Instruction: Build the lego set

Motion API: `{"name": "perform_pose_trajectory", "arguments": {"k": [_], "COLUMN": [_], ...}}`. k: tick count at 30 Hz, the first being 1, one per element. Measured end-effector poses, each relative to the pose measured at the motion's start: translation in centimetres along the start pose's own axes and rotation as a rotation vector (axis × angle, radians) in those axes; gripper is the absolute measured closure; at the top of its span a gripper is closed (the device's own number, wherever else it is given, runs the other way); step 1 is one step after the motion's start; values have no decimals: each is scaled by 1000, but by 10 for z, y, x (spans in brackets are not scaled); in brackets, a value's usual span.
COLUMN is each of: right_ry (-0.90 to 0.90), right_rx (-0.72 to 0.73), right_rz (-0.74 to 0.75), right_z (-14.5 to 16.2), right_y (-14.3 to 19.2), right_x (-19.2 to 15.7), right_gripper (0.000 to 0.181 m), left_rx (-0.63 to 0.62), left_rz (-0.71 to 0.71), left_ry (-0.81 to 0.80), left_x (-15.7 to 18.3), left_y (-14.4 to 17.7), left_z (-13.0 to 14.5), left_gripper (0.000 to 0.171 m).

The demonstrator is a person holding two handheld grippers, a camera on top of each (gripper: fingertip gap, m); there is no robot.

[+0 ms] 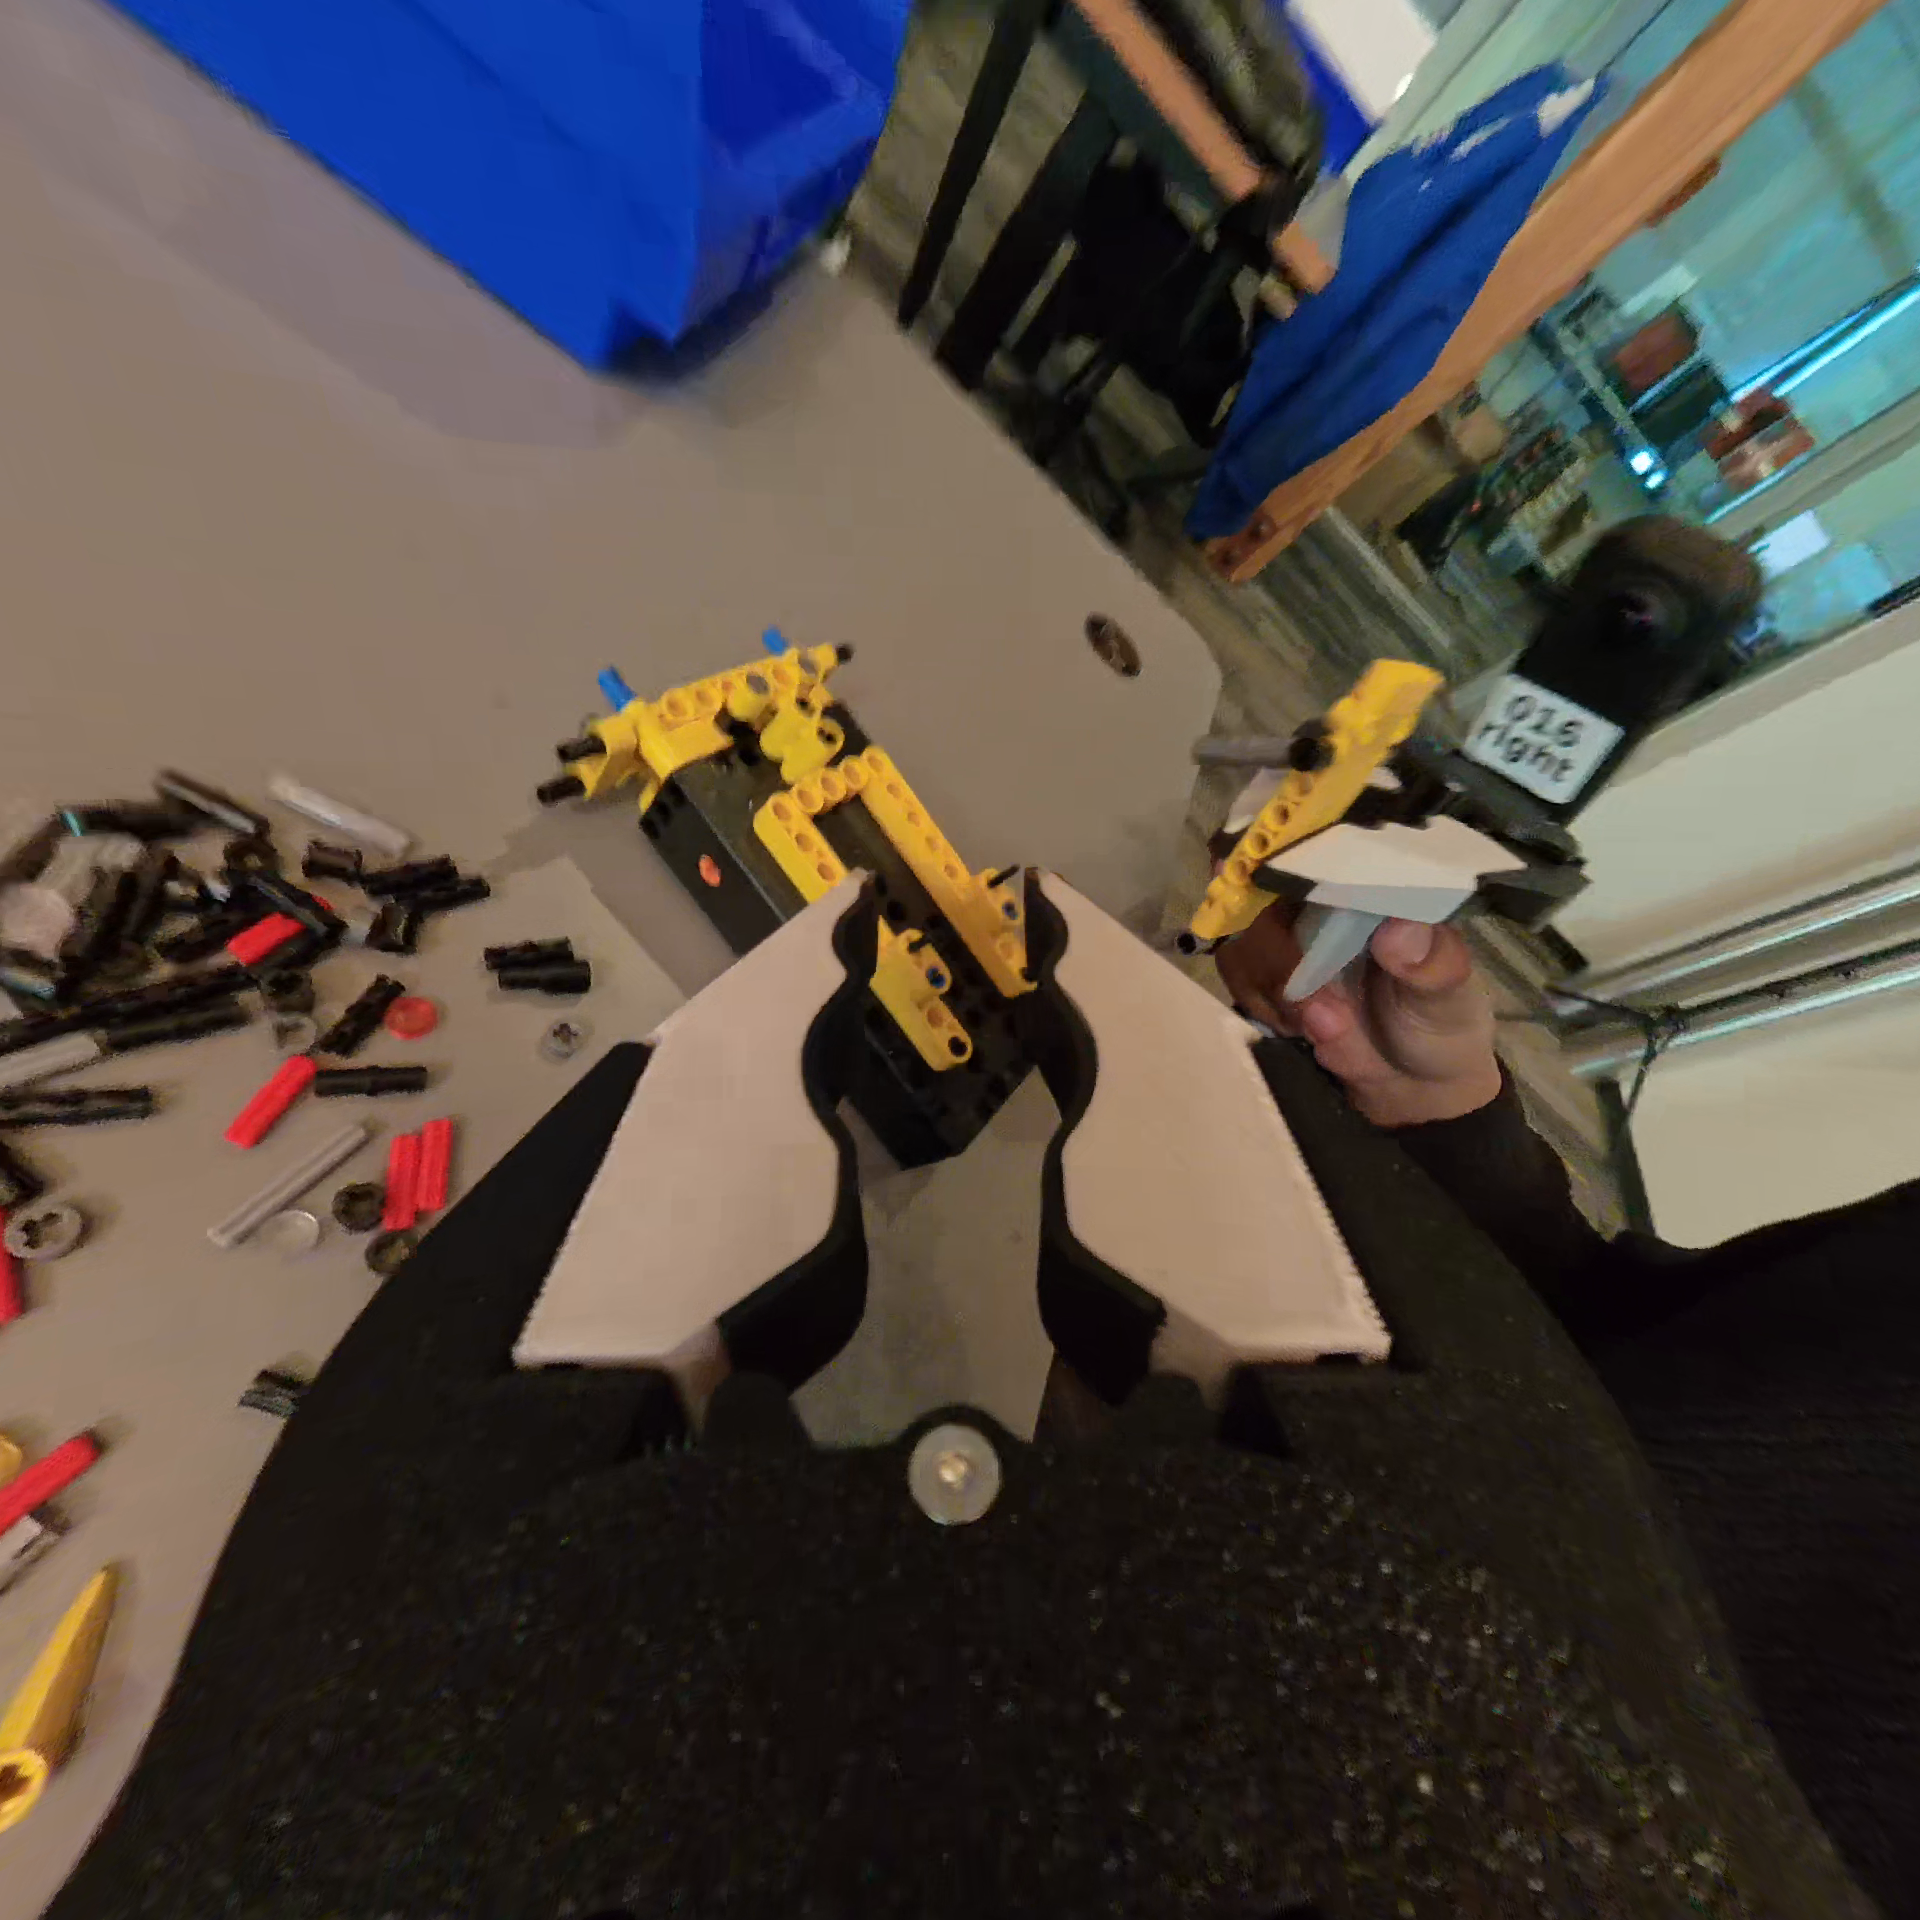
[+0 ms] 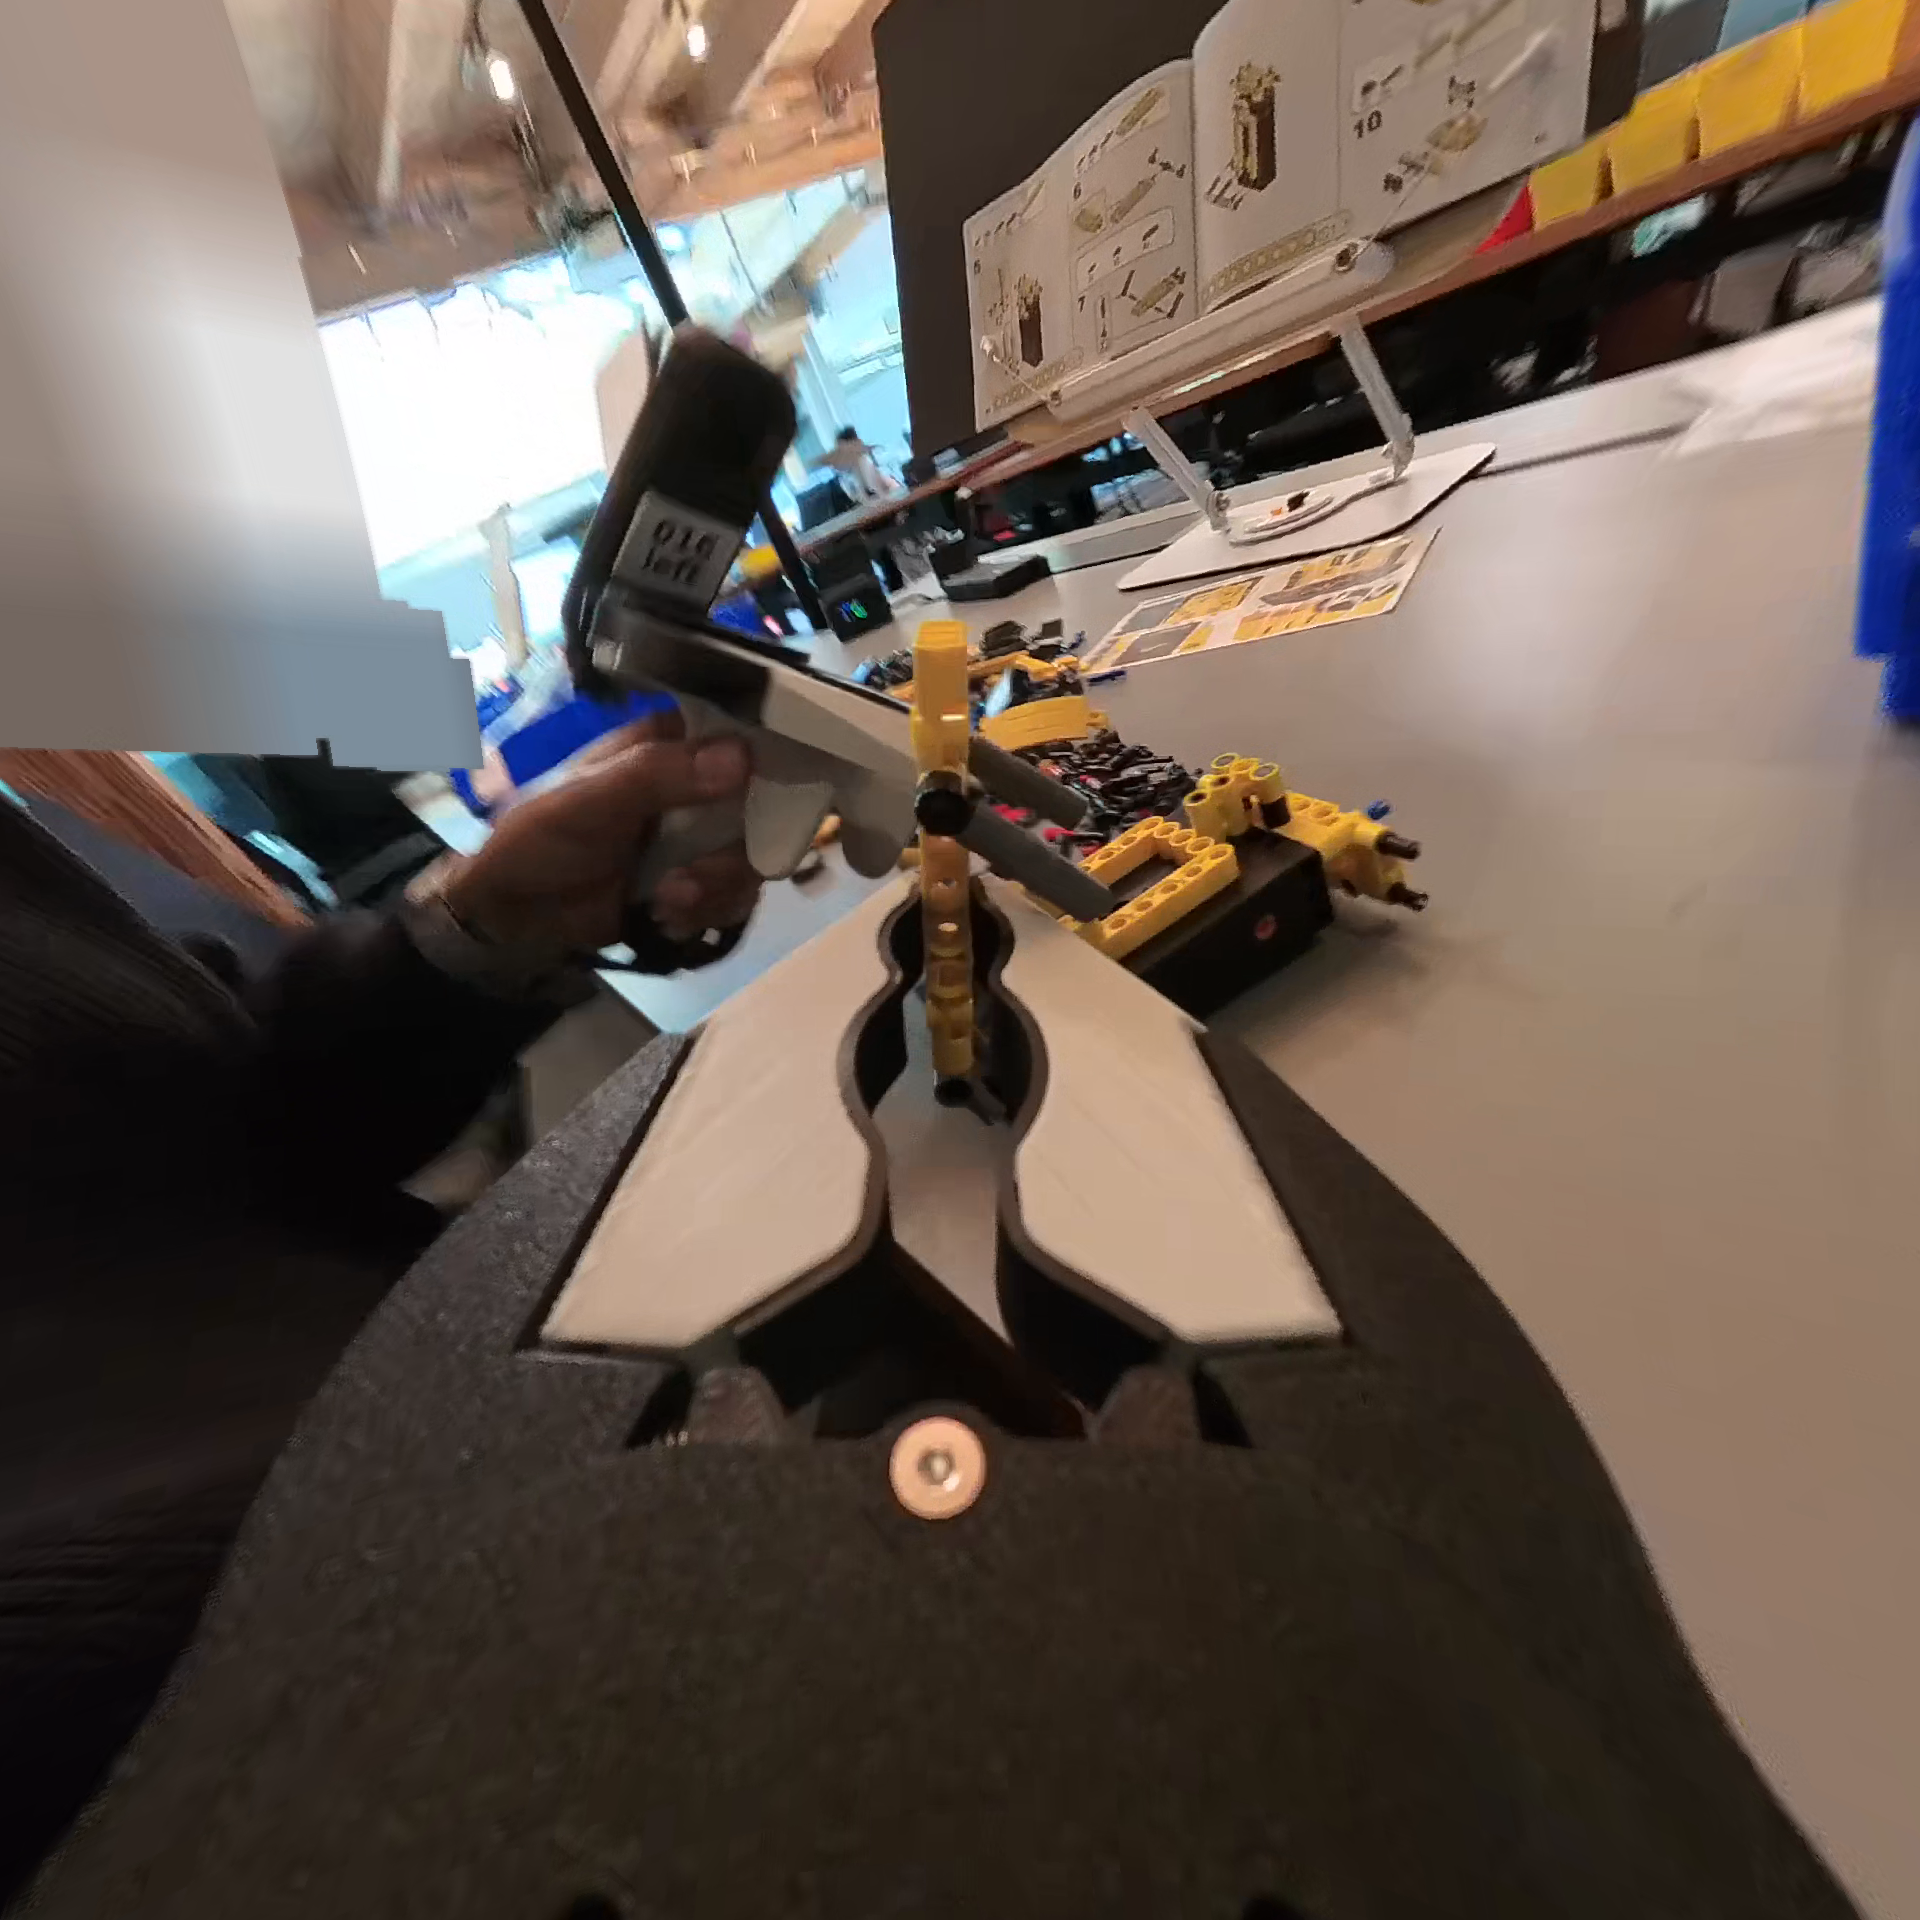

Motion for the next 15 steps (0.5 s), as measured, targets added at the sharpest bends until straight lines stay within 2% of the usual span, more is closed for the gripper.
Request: {"name": "perform_pose_trajectory", "arguments": {"k": [3, 6, 11, 15], "right_ry": [-130, -250, -359, -346], "right_rx": [50, 93, 182, 204], "right_rz": [-49, -125, -265, -240], "right_z": [-4, -8, -20, -24], "right_y": [1, -3, -17, -27], "right_x": [0, -4, -27, -38], "right_gripper": [174, 174, 175, 174], "left_rx": [112, 127, 165, 149], "left_rz": [16, 58, 446, 577], "left_ry": [-52, -51, -67, -33], "left_x": [0, -3, 47, 68], "left_y": [15, 22, 35, 34], "left_z": [-9, -6, 11, 23], "left_gripper": [144, 144, 143, 140]}}
Point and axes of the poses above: each gripper's, where its closed fingertips meet, y back along the fingers, z out of its underside, x = y × z across the jaws, the point moved 3 cm from there along y, back along the fingers, and after that the axes turned 8 degrees about -z, right-handed, at the moved point
